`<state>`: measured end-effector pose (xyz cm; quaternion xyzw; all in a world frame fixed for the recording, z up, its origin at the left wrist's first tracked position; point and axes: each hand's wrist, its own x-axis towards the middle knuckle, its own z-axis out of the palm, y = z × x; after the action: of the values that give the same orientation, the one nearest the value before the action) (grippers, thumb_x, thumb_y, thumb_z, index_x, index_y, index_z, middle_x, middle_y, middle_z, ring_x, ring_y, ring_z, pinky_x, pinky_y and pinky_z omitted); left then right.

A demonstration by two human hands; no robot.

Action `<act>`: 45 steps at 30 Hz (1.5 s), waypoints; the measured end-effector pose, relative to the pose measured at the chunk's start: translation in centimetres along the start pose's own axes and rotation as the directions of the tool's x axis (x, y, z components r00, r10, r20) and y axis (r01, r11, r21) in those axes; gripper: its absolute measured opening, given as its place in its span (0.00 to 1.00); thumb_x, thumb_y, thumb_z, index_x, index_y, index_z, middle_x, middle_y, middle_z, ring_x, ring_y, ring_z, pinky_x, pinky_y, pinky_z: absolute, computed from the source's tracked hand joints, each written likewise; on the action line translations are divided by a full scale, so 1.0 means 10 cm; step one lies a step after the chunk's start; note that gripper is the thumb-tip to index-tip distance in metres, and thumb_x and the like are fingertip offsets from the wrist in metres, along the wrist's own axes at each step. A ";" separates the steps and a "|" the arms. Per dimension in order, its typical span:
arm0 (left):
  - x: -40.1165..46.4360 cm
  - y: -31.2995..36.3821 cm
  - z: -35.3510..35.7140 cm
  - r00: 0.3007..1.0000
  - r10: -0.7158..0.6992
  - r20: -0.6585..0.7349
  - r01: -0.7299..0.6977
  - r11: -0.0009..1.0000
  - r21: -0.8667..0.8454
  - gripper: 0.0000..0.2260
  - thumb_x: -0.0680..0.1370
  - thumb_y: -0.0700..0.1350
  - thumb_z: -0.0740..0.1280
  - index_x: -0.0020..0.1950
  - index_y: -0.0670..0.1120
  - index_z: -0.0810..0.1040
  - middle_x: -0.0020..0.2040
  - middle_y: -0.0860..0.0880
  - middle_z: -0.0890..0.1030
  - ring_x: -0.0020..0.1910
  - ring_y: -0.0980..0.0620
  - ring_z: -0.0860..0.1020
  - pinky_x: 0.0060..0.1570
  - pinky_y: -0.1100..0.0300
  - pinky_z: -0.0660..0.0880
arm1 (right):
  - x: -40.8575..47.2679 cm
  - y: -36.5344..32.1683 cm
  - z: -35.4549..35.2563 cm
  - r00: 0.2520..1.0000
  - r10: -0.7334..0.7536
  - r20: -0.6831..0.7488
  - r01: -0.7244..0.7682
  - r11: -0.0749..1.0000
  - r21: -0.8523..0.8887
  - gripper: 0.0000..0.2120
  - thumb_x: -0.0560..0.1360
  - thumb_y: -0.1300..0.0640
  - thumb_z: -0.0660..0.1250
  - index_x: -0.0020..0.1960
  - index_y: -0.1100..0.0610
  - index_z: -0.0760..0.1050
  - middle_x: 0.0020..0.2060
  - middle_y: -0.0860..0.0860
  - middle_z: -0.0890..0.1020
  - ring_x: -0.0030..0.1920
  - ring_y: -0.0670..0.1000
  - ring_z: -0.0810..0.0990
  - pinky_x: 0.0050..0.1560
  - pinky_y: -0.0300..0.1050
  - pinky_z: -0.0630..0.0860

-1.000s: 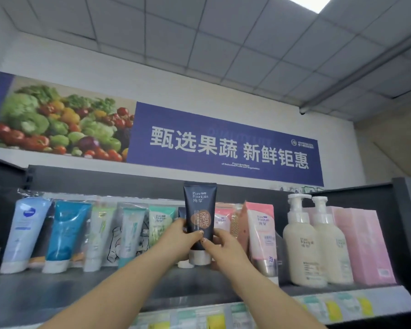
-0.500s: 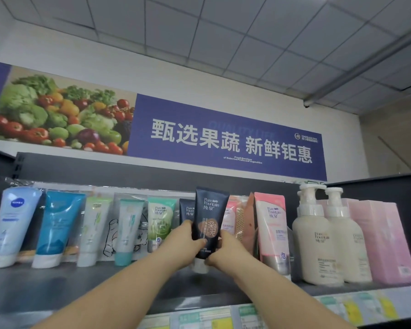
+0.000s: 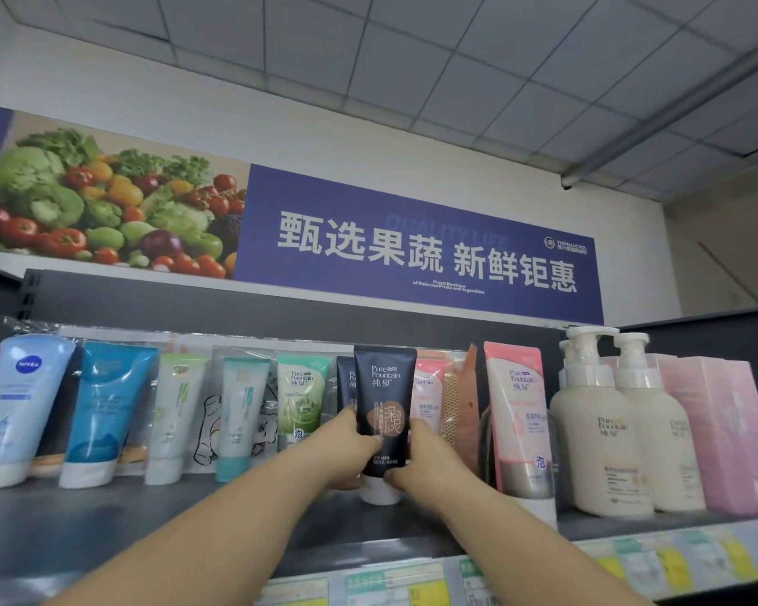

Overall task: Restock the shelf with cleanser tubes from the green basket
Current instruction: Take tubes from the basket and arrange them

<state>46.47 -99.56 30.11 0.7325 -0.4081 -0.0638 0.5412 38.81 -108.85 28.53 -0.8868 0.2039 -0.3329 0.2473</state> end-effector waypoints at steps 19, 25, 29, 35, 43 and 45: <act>-0.02 0.01 -0.05 0.998 0.035 -0.046 -0.019 0.950 0.312 0.11 0.73 0.42 0.64 0.30 0.45 0.72 0.28 0.47 0.70 0.30 0.50 0.67 0.29 0.63 0.63 | 0.01 -0.04 -0.01 0.997 0.075 0.023 -0.065 0.952 -0.300 0.07 0.71 0.58 0.69 0.43 0.55 0.71 0.48 0.54 0.79 0.47 0.51 0.75 0.43 0.38 0.69; -0.03 0.02 -0.04 0.999 0.037 -0.013 -0.030 0.944 0.327 0.06 0.73 0.41 0.65 0.35 0.44 0.75 0.29 0.47 0.68 0.31 0.50 0.66 0.27 0.63 0.60 | 0.03 -0.05 -0.01 0.996 0.057 0.071 -0.029 0.937 -0.349 0.02 0.72 0.60 0.66 0.42 0.55 0.74 0.47 0.52 0.79 0.47 0.50 0.75 0.46 0.38 0.71; -0.04 0.01 -0.04 1.000 0.006 0.020 -0.012 0.942 0.336 0.05 0.75 0.41 0.64 0.39 0.45 0.74 0.33 0.48 0.70 0.35 0.50 0.68 0.26 0.65 0.60 | -0.02 -0.05 -0.01 0.991 0.036 0.130 0.009 0.943 -0.332 0.09 0.75 0.62 0.63 0.53 0.59 0.79 0.56 0.54 0.80 0.57 0.54 0.77 0.55 0.41 0.73; -0.08 0.04 -0.05 0.999 -0.004 0.045 -0.016 0.908 0.418 0.10 0.75 0.43 0.64 0.53 0.40 0.79 0.37 0.48 0.73 0.33 0.55 0.67 0.25 0.66 0.61 | -0.02 -0.02 0.01 0.991 0.054 0.122 -0.016 0.956 -0.293 0.08 0.73 0.62 0.64 0.39 0.51 0.78 0.55 0.52 0.80 0.56 0.53 0.78 0.56 0.40 0.74; -0.10 0.04 -0.07 1.000 0.016 -0.014 -0.006 0.835 0.550 0.07 0.74 0.45 0.66 0.47 0.43 0.78 0.47 0.44 0.78 0.45 0.48 0.73 0.40 0.62 0.69 | 0.03 -0.01 0.05 0.994 0.109 0.028 -0.094 0.943 -0.318 0.11 0.72 0.61 0.63 0.53 0.55 0.78 0.56 0.54 0.79 0.56 0.57 0.77 0.59 0.46 0.74; -0.17 0.06 -0.07 0.994 0.080 -0.071 -0.018 0.781 0.625 0.08 0.73 0.45 0.65 0.49 0.43 0.77 0.50 0.44 0.80 0.48 0.46 0.76 0.42 0.61 0.70 | -0.03 -0.07 -0.01 0.996 0.075 -0.040 -0.084 0.943 -0.321 0.11 0.72 0.61 0.63 0.53 0.57 0.76 0.54 0.56 0.80 0.55 0.57 0.78 0.54 0.44 0.75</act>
<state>45.41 -97.96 30.32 0.8614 -0.3993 0.1230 0.2889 38.70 -108.20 28.85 -0.9016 0.2947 -0.2971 0.1097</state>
